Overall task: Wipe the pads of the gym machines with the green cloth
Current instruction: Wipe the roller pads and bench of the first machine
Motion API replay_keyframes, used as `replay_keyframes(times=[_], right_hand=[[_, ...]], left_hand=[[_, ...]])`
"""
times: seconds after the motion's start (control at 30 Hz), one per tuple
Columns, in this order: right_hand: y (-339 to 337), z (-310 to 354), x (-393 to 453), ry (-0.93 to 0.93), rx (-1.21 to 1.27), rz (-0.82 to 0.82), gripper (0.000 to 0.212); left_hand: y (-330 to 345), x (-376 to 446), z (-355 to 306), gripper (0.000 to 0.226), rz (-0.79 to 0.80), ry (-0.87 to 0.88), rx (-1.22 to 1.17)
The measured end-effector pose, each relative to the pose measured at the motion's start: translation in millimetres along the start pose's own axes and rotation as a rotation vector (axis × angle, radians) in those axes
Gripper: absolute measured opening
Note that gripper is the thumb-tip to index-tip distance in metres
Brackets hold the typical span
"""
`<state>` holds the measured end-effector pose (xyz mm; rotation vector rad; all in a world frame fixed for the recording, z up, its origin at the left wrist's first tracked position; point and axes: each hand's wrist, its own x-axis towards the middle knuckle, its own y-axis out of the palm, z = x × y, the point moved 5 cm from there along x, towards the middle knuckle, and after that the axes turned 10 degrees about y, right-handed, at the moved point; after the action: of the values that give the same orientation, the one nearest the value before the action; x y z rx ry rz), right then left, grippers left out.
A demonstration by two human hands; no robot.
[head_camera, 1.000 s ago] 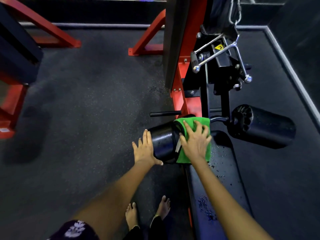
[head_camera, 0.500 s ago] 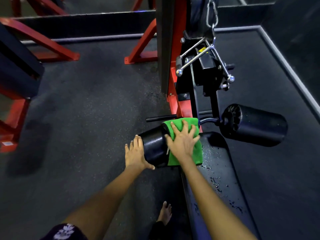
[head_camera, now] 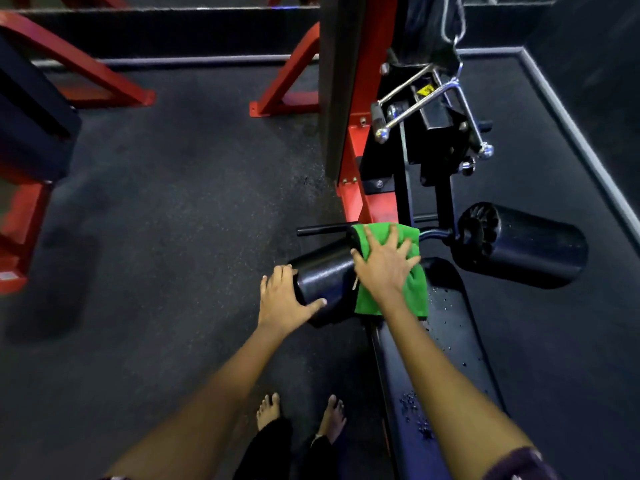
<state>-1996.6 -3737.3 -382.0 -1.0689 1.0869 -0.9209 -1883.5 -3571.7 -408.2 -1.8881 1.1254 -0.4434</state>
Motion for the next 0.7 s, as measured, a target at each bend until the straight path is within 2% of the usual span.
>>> replay_keyframes(times=[0.07, 0.1, 0.2, 0.23, 0.27, 0.33, 0.4, 0.47, 0.6, 0.7], right_hand=[[4.9, 14.0, -14.1, -0.090, -0.107, 0.000, 0.059], [9.2, 13.7, -23.2, -0.150, -0.140, -0.032, 0.060], [17.8, -1.0, -44.5, -0.389, -0.178, -0.137, 0.069], [17.1, -8.8, -43.1, -0.412, -0.181, -0.174, 0.067], [13.7, -13.4, -35.9, -0.367, -0.164, -0.171, 0.062], [2.5, -16.3, -14.4, -0.155, -0.090, -0.088, 0.058], [1.6, -4.6, 3.6, 0.000, -0.039, 0.017, 0.061], [0.2, 14.0, 7.3, 0.003, -0.091, 0.011, 0.059], [5.6, 9.2, -8.9, -0.084, -0.186, -0.011, 0.056], [9.7, 2.1, -33.5, -0.309, -0.202, -0.119, 0.052]], left_hand=[[-10.0, 14.3, 6.4, 0.078, 0.065, 0.007, -0.018], [-11.8, 21.1, 8.6, 0.085, 0.132, 0.008, 0.006], [-6.2, 35.2, 15.1, 0.128, 0.362, -0.025, 0.090], [-4.0, 38.7, 16.5, 0.137, 0.424, -0.028, 0.106], [-2.1, 42.2, 19.1, 0.140, 0.477, -0.023, 0.114], [3.1, 45.9, 23.0, 0.138, 0.555, -0.035, 0.081], [8.5, 46.7, 28.4, 0.133, 0.583, -0.084, -0.038], [10.8, 46.3, 32.7, 0.131, 0.566, -0.106, -0.096], [10.3, 46.3, 29.7, 0.132, 0.535, -0.073, -0.029], [11.6, 40.1, 24.1, 0.136, 0.503, -0.052, 0.051]])
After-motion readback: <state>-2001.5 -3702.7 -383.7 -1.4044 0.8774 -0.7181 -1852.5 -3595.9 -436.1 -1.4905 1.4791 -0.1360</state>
